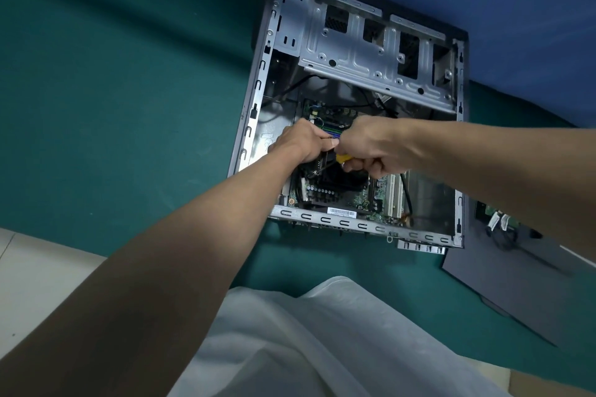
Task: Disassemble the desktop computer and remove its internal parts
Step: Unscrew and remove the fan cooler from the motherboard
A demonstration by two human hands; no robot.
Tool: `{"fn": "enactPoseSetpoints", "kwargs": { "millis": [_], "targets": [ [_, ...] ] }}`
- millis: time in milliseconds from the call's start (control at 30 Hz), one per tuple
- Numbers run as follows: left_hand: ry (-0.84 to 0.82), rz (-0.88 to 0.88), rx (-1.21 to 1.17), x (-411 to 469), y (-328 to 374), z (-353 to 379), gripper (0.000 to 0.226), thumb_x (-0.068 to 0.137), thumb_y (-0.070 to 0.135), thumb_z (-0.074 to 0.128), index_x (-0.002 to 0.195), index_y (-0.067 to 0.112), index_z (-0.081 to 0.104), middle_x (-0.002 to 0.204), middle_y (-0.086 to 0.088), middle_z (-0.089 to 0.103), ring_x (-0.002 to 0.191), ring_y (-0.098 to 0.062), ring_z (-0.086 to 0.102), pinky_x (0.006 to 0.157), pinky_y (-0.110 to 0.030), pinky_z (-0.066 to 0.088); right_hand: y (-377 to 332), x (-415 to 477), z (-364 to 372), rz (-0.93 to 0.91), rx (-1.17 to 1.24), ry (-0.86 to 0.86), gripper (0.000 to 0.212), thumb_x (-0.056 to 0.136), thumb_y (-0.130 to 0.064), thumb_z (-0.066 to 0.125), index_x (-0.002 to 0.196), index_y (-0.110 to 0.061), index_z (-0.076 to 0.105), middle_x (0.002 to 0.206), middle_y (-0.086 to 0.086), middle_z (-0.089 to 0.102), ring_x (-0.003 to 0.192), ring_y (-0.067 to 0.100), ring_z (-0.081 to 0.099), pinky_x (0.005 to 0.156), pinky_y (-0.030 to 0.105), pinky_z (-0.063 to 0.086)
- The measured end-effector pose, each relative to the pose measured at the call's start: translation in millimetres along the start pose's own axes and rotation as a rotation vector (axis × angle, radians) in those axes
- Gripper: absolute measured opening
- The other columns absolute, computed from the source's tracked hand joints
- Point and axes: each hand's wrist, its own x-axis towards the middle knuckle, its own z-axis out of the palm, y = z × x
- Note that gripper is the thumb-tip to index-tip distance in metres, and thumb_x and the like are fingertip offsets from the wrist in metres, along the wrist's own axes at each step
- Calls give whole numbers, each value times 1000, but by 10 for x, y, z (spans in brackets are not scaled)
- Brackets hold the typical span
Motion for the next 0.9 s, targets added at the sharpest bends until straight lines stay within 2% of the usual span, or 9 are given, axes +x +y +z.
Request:
{"fn": "enactPoseSetpoints", "kwargs": {
  "millis": [133,200,267,367,433,533,633,733,900],
  "targets": [
    [12,11,29,-8,2,-14,6,86,34,70,89,35,75,110,3,72,107,-22,62,97,-37,48,48,-132,45,-459,-932,178,27,98,-17,42,72,-9,43,65,7,46,50,18,44,45,26,37],
    [18,14,36,-19,1,-13,11,86,34,68,94,36,75,107,4,72,105,-21,63,96,-37,49,109,-178,34,-671,-1216,191,24,99,-15,35,76,-12,43,65,6,48,55,24,49,49,32,43],
    [18,23,37,-31,18,-20,11,87,33,67,94,35,76,107,1,72,106,-23,63,96,-38,49,141,-178,15,-723,-1238,191,24,97,-12,36,78,-10,50,71,8,55,62,27,54,53,34,46],
    [27,19,53,-30,16,-23,17,87,23,66,73,31,72,109,-6,72,104,-27,64,92,-38,51,108,-124,-24,-626,-889,171,13,90,-8,51,87,-4,63,71,11,60,72,31,61,61,33,52],
    [31,18,59,-20,6,-15,18,84,21,66,67,25,69,103,-11,72,97,-29,65,85,-35,51,58,-71,-7,-510,-624,189,22,89,-22,63,96,-2,70,75,12,66,77,28,62,69,31,53],
    [30,12,45,0,-4,-7,23,84,16,66,63,26,68,95,-6,72,81,-20,58,79,-29,48,-9,-6,39,-197,-144,166,30,95,-29,55,90,0,64,60,9,64,44,16,53,42,24,45],
    [38,-1,33,1,-9,-3,28,85,30,72,60,33,62,109,-5,71,100,-25,64,92,-37,50,-82,-10,1,78,102,-32,26,102,-21,38,92,-4,55,55,5,49,35,7,30,33,16,24],
    [44,6,31,-20,4,-2,23,86,25,69,63,23,66,112,-12,69,106,-31,62,93,-42,51,-116,-36,28,-27,-198,-6,23,100,-17,41,82,-7,51,58,4,45,42,10,32,34,17,26],
    [79,-9,-60,-74,27,-30,11,85,2,50,85,3,60,114,-20,65,109,-40,58,89,-45,47,-27,-256,100,-571,-1071,222,28,95,-13,36,67,-11,34,60,4,40,51,20,43,48,29,36]
  ]
}}
